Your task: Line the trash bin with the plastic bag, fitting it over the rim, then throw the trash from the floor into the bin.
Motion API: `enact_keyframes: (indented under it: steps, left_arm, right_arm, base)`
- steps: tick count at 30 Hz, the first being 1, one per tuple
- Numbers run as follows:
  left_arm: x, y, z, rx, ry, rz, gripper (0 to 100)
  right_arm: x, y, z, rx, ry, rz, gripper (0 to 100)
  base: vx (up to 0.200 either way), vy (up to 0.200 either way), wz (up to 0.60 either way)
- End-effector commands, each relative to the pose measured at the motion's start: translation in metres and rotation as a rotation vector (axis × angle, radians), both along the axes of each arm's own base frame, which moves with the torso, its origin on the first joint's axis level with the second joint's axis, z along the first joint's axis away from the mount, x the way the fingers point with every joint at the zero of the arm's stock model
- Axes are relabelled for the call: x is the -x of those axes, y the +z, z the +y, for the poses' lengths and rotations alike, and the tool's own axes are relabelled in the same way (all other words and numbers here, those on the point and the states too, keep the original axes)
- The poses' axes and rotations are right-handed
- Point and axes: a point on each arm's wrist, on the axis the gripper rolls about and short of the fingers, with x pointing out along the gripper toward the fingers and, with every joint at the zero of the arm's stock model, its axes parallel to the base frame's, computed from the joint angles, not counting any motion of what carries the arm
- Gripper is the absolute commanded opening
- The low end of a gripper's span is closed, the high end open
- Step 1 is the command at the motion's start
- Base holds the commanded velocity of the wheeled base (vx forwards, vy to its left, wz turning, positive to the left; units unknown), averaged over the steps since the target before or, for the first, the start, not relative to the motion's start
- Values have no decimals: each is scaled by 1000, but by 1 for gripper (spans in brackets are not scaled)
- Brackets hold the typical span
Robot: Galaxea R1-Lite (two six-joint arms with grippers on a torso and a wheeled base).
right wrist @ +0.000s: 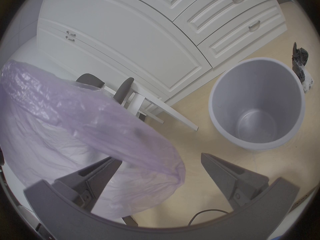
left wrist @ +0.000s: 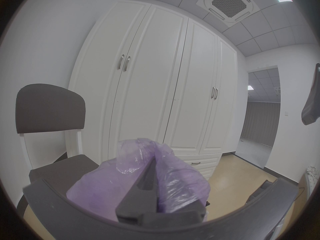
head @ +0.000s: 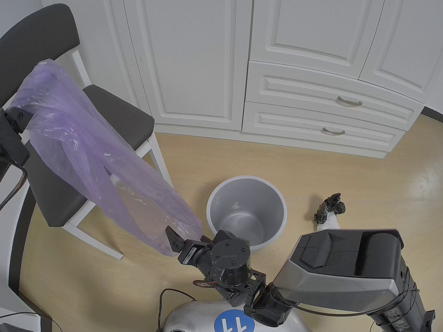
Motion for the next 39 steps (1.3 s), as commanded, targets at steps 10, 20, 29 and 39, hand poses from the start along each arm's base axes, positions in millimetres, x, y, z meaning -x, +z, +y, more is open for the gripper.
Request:
enact_keyframes:
  steps: [10,20,29,39]
  left_arm:
    - [-1,-1,-1,0,-1,0,0]
    - [-1,-1,-1,-3,-4,3,0]
    - [-4,-4,-3,-7,-3,17,0]
    - [-24,-25,-16,-72,-12,126,0]
  right_arm:
    - [-3,-2,3,-1,-5,-11,0]
    - [-2,2,4,-9,-2,-18,0]
    - [-1,57,-29,92,-34,-176,0]
    - [14,117,-136,398,-9,-387,0]
  base:
    - [0,0,0]
    - [0,0,0]
    - [0,0,0]
    - [0,0,0]
